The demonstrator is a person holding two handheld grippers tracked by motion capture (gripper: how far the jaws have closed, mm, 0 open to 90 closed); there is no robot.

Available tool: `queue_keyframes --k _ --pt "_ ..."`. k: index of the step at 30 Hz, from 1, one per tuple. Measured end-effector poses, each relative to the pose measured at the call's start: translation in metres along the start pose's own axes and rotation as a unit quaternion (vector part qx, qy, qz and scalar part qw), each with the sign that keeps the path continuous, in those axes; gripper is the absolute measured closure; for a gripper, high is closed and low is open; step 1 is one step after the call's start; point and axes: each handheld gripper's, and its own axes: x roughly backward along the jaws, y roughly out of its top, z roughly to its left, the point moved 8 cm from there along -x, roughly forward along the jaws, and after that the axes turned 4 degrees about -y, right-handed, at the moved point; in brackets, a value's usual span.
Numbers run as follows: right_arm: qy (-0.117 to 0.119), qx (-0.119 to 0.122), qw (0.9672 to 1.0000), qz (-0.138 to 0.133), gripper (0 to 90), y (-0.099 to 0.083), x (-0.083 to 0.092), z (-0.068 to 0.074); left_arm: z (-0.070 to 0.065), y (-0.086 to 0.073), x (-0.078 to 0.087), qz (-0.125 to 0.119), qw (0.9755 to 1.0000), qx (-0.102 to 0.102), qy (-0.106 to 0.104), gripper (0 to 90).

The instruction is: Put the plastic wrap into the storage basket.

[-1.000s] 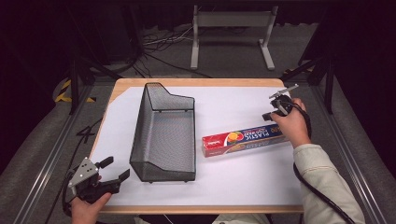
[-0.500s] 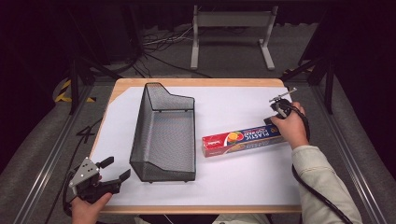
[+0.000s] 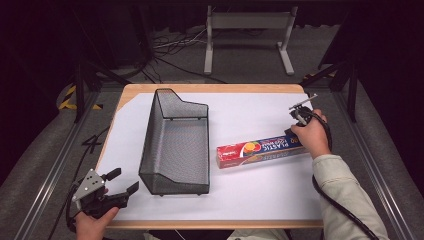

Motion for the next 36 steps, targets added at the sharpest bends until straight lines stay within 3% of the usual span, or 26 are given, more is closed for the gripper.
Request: queue_keyframes --k 3,7,13,21,27,32,36 --pt "0.003 -0.007 0.9998 0.017 90.0 -0.004 0.002 0.001 0.0 0.0 0.0 -0.001 1.0 0.0 0.0 20.6" --pt "0.001 -0.013 0.9997 0.02 90.0 -0.01 0.005 0.002 0.0 0.0 0.0 -0.003 1.0 0.002 -0.001 20.6" --pt "0.014 -0.036 0.9987 0.032 90.0 -0.028 0.012 0.005 0.0 0.001 -0.002 0.0 1.0 -0.003 -0.003 20.6" --pt "0.024 -0.043 0.9968 0.064 90.0 -0.057 0.024 0.017 -0.001 0.001 -0.004 0.0 1.0 -0.001 -0.005 20.6" --pt "0.042 -0.035 0.9966 0.062 90.0 -0.079 0.034 0.028 -0.002 0.001 -0.005 0.002 1.0 -0.002 -0.006 20.6" --pt "0.042 -0.027 0.9968 0.062 90.0 -0.082 0.036 0.031 -0.002 0.001 -0.005 0.004 1.0 -0.005 -0.004 20.6" --pt "0.044 -0.002 0.9987 0.024 90.0 -0.073 0.039 0.034 -0.002 0.0 -0.005 0.005 1.0 -0.002 -0.004 20.6"
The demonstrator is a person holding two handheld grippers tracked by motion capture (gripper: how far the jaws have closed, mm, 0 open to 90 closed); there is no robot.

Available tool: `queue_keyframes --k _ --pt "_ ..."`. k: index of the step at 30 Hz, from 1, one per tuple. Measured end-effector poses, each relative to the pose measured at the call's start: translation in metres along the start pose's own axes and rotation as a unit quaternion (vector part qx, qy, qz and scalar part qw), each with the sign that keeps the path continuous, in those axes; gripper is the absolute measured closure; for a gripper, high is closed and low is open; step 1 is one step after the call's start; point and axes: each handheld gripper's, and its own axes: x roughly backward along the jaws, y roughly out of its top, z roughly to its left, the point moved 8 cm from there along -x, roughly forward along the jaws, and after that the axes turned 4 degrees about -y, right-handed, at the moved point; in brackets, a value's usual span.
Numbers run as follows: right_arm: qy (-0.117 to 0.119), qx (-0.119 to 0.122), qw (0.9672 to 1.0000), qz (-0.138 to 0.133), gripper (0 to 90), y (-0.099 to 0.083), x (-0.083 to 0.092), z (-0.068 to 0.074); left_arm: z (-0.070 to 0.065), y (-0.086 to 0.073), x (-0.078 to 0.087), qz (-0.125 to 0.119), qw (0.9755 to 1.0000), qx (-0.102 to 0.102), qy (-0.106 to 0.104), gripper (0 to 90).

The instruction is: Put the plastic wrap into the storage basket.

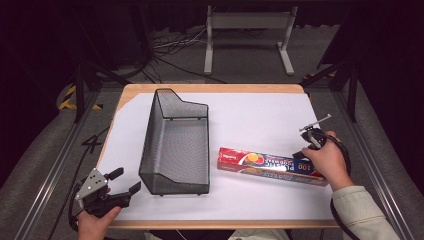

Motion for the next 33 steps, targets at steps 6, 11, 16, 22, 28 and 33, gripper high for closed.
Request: queue_keyframes --k 6,11,16,22,28,33 --pt "-0.002 0.049 0.9957 -0.079 90.0 0.021 0.015 0.021 0.001 0.0 0.001 -0.001 1.0 -0.001 0.0 20.6" --pt "0.027 0.134 0.9796 -0.147 90.0 0.039 0.029 0.056 0.001 0.0 0.001 0.0 1.0 -0.001 0.001 20.6" --pt "0.075 0.186 0.961 -0.19 90.0 0.048 0.039 0.09 0.001 -0.001 0.001 0.0 1.0 -0.002 0.0 20.6" --pt "0.119 0.226 0.9415 -0.22 90.0 0.052 0.046 0.12 0.001 -0.001 0.001 0.0 1.0 -0.001 0.001 20.6" --pt "0.162 0.243 0.9267 -0.237 90.0 0.054 0.054 0.146 0.001 0.0 0.001 -0.001 1.0 -0.002 0.0 20.6" --pt "0.178 0.258 0.9202 -0.234 90.0 0.054 0.051 0.161 0.0 0.0 0.001 -0.002 1.0 -0.002 0.0 20.6"
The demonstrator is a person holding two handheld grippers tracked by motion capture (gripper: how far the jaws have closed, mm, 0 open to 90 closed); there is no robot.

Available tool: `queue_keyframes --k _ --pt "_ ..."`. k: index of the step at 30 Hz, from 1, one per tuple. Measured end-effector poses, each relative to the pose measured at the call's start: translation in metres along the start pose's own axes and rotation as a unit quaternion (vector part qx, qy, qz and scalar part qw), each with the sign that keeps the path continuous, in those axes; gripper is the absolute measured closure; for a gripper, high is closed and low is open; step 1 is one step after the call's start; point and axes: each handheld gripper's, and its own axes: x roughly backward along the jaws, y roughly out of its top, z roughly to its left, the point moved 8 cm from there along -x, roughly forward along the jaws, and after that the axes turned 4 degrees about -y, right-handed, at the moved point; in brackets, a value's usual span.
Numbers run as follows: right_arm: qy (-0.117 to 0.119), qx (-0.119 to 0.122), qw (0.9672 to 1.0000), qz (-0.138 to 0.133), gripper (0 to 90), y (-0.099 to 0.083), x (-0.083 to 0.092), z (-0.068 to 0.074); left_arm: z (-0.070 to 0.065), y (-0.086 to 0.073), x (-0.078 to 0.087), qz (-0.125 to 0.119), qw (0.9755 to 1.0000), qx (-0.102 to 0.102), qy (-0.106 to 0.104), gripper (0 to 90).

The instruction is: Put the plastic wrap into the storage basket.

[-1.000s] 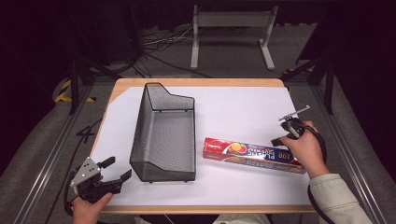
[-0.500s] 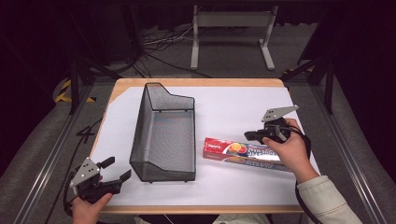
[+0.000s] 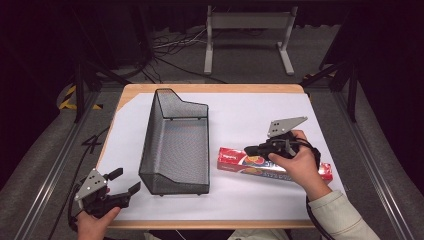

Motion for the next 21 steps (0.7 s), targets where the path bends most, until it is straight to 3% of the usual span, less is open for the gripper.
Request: queue_keyframes --k 3,12,21 --pt "0.016 0.003 0.9999 -0.001 90.0 0.002 -0.008 0.008 -0.001 0.001 0.0 0.0 1.0 -0.003 -0.001 20.6" --pt "0.034 0.027 0.9989 0.016 90.0 -0.001 -0.034 0.023 -0.003 0.002 0.001 -0.004 1.0 -0.008 0.001 19.9" --pt "0.024 0.043 0.9968 0.063 90.0 -0.018 -0.057 0.025 -0.003 0.002 0.001 -0.006 1.0 -0.007 -0.003 19.6"
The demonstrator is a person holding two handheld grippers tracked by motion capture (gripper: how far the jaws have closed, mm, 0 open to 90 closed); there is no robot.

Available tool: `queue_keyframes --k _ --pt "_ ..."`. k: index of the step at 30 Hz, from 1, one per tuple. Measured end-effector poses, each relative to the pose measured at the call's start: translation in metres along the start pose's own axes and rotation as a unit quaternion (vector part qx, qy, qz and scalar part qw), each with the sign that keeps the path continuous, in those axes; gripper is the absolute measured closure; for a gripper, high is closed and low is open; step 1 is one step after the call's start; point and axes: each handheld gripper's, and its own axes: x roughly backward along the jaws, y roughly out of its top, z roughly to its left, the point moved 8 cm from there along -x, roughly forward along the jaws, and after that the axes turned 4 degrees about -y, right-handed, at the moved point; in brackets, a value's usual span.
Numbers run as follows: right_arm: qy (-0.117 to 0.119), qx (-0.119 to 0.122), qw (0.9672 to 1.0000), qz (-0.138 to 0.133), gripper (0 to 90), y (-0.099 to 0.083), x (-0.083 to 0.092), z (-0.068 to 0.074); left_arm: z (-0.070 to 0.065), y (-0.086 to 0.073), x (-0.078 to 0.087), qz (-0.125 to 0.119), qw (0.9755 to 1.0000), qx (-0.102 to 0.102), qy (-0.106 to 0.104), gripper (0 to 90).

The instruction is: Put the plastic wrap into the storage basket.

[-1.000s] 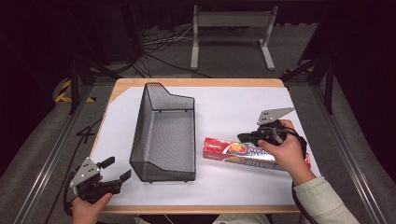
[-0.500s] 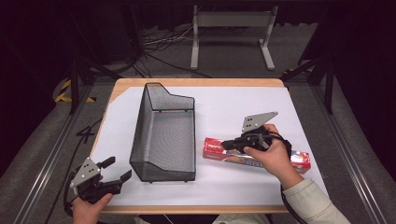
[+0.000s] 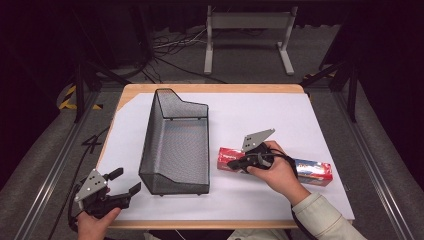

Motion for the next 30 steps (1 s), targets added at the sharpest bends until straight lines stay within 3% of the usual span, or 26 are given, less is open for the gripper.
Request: queue_keyframes --k 12,20,24,30 --pt "-0.001 0.004 0.9988 0.05 90.0 -0.018 -0.024 0.0 -0.001 0.0 -0.001 0.003 1.0 -0.001 0.001 19.5" --pt "-0.016 0.013 0.9967 0.078 90.0 -0.024 -0.038 0.0 0.0 0.0 -0.001 0.003 1.0 0.0 0.001 19.6" --pt "-0.038 0.019 0.9947 0.094 90.0 -0.026 -0.043 -0.006 0.0 0.0 -0.001 0.003 1.0 -0.001 0.001 19.6" --pt "-0.045 0.015 0.9936 0.102 90.0 -0.023 -0.045 -0.013 0.0 0.0 0.0 0.0 1.0 0.002 0.0 19.6"
